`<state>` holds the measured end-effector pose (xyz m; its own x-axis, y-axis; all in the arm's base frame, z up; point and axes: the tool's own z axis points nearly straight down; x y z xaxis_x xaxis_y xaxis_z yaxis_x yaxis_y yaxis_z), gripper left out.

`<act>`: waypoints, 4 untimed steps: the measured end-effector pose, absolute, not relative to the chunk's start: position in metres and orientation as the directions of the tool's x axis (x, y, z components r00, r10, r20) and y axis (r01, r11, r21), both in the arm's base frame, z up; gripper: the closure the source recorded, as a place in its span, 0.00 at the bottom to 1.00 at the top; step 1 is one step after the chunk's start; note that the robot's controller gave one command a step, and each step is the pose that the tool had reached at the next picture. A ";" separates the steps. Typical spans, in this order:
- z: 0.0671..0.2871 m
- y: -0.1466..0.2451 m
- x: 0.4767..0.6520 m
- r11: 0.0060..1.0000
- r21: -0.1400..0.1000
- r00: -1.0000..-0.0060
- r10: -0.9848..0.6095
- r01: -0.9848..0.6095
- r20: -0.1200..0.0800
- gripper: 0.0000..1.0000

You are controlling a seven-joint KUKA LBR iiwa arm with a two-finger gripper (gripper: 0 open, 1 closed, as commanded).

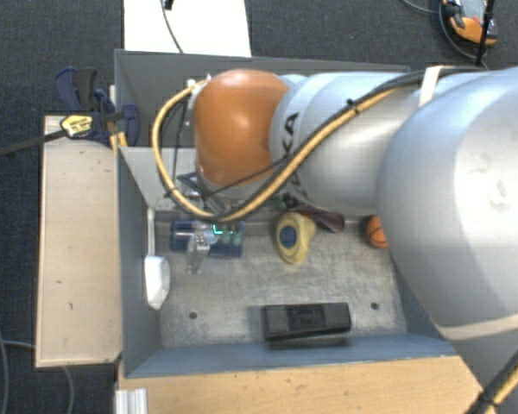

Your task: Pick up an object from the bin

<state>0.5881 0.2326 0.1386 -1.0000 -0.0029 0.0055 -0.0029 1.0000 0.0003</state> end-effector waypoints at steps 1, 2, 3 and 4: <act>0.143 0.232 0.591 1.000 0.002 -1.000 0.002 0.002 -0.002 0.00; 0.137 0.197 0.592 0.997 0.001 -0.997 0.078 0.078 -0.001 0.00; 0.135 0.166 0.592 0.995 0.000 -0.995 0.096 0.096 0.001 0.00; 0.099 0.186 0.586 0.974 0.000 -0.974 0.227 0.227 0.001 0.00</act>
Offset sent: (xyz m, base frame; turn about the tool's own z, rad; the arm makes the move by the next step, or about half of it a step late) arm 0.0033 -0.0424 -0.0036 0.1013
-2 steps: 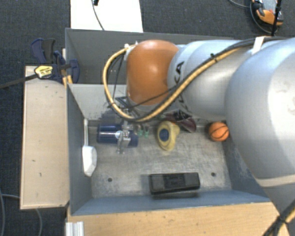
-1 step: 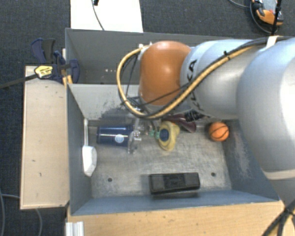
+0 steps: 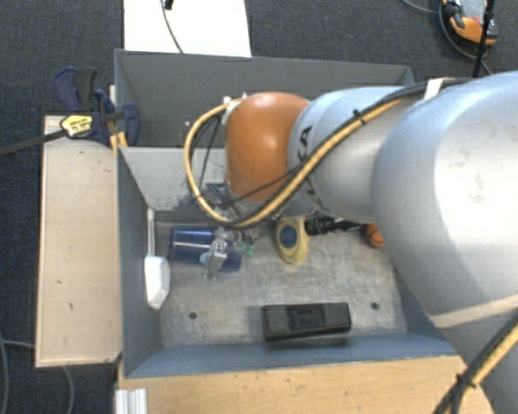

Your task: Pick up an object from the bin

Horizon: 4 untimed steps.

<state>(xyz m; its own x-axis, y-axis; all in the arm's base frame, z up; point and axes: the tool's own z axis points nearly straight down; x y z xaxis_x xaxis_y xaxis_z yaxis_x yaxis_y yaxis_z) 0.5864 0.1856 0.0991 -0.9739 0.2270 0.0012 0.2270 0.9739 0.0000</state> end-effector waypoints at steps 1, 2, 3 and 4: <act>0.070 0.206 0.593 0.981 0.002 -0.981 0.196 0.196 -0.003 0.00; 0.073 0.202 0.591 0.933 0.004 -0.933 0.359 0.359 -0.001 1.00; 0.073 0.202 0.591 0.933 0.004 -0.933 0.359 0.359 -0.001 1.00; 0.074 0.201 0.590 0.933 0.003 -0.933 0.359 0.359 -0.001 1.00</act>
Offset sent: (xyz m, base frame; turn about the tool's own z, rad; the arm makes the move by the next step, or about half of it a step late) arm 0.0027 0.0148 -0.0291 0.1378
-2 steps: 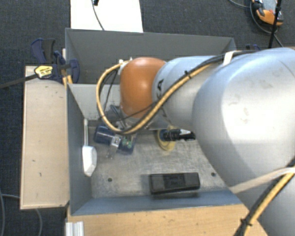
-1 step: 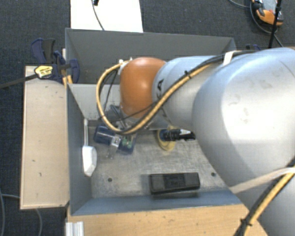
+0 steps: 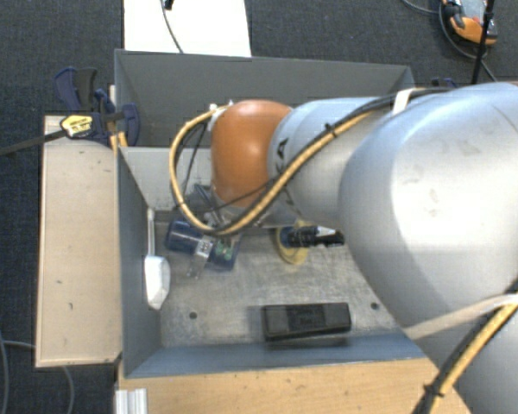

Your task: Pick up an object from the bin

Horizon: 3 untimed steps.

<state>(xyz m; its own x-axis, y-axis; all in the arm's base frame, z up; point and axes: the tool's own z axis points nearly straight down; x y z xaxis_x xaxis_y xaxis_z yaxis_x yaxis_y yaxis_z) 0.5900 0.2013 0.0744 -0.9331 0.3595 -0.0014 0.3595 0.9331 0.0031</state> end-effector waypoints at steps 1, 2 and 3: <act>0.084 0.201 0.589 0.933 0.000 -0.933 0.360 0.360 0.002 1.00; 0.093 0.201 0.590 0.933 0.002 -0.933 0.360 0.360 -0.001 1.00; 0.101 0.201 0.590 0.933 0.002 -0.933 0.360 0.360 -0.001 1.00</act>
Offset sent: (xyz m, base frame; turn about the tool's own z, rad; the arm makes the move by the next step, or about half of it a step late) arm 0.0000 0.0000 0.0306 0.0000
